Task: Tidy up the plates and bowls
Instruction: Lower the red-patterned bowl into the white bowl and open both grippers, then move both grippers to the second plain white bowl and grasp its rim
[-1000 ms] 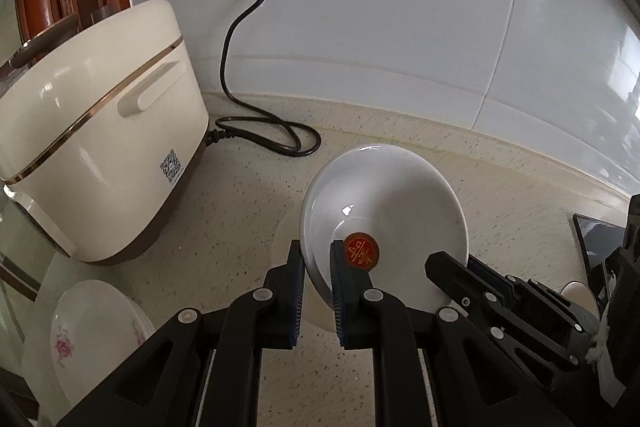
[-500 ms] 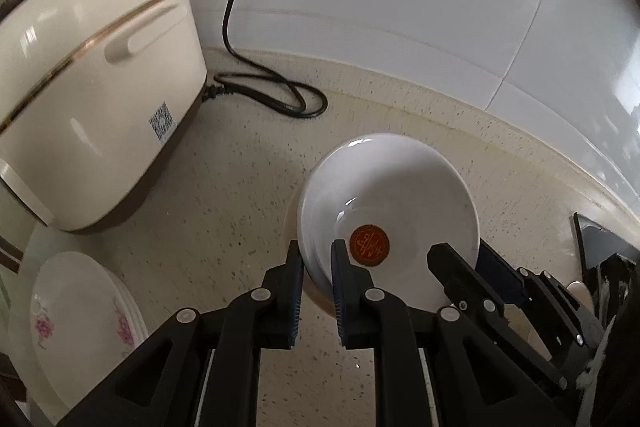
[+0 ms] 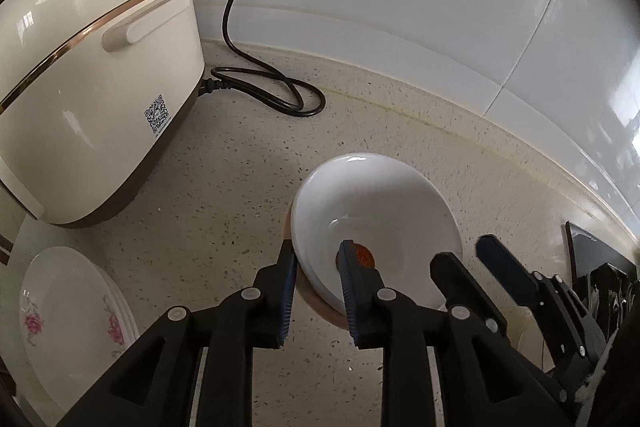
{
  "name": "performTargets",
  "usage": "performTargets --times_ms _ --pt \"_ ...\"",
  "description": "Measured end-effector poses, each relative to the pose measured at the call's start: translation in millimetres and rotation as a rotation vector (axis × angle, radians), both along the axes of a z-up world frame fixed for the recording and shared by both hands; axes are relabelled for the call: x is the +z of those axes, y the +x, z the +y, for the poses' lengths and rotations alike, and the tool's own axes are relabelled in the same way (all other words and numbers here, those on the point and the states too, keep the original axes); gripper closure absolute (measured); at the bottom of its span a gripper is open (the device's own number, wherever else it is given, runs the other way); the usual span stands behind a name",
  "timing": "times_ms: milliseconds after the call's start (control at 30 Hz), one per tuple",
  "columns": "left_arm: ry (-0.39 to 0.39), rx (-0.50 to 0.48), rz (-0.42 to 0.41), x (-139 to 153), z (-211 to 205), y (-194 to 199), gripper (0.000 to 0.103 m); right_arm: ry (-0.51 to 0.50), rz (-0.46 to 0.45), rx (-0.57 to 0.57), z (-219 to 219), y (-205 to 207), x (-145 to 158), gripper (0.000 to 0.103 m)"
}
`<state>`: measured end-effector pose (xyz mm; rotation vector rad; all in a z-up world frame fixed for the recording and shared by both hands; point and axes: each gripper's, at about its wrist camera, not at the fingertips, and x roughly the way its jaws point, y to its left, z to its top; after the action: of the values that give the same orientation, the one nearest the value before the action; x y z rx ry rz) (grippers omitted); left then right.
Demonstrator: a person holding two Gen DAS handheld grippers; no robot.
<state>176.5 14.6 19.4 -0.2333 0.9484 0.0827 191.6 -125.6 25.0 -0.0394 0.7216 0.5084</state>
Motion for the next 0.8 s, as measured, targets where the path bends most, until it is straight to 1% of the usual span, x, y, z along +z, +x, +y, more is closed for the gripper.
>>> performTargets --times_ms 33,67,100,133,167,200,233,333,433,533,600,700,733,800 --pt "-0.005 0.004 -0.001 0 1 0 0.079 0.000 -0.005 -0.011 -3 -1 3 0.039" --pt "-0.009 0.010 -0.004 1 1 0 0.079 0.000 -0.011 -0.025 -7 -2 7 0.036" --pt "-0.013 0.017 -0.009 1 3 -1 0.078 -0.003 -0.016 -0.035 -9 -3 10 0.031" --pt "-0.016 0.021 -0.012 2 3 -1 0.074 -0.009 -0.020 -0.044 -12 -4 13 0.027" --pt "-0.022 0.024 -0.015 2 4 -1 0.072 -0.014 -0.022 -0.050 -14 -5 15 0.025" --pt "-0.031 0.028 -0.023 3 6 -1 0.067 -0.020 -0.025 -0.052 -16 -6 18 0.022" --pt "-0.035 0.033 -0.029 4 8 -1 0.064 -0.027 -0.031 -0.054 -18 -7 21 0.022" --pt "-0.049 0.053 -0.052 8 12 -3 0.059 -0.042 -0.048 -0.070 -26 -8 30 0.019" --pt "-0.083 0.056 -0.086 12 14 -7 0.059 -0.084 -0.026 -0.078 -36 -5 37 0.017" --pt "-0.118 0.026 -0.151 22 11 -13 0.058 -0.128 0.020 -0.080 -53 -2 42 0.016" --pt "-0.148 -0.019 -0.188 28 5 -16 0.058 -0.149 0.047 -0.092 -65 0 44 0.016" --pt "-0.217 -0.104 -0.245 36 -3 -21 0.058 -0.186 0.118 -0.098 -86 3 45 0.015" --pt "-0.241 -0.149 -0.260 38 -8 -22 0.058 -0.200 0.133 -0.102 -91 4 45 0.015" --pt "-0.258 -0.218 -0.278 42 -20 -24 0.058 -0.240 0.149 -0.131 -106 3 46 0.015"
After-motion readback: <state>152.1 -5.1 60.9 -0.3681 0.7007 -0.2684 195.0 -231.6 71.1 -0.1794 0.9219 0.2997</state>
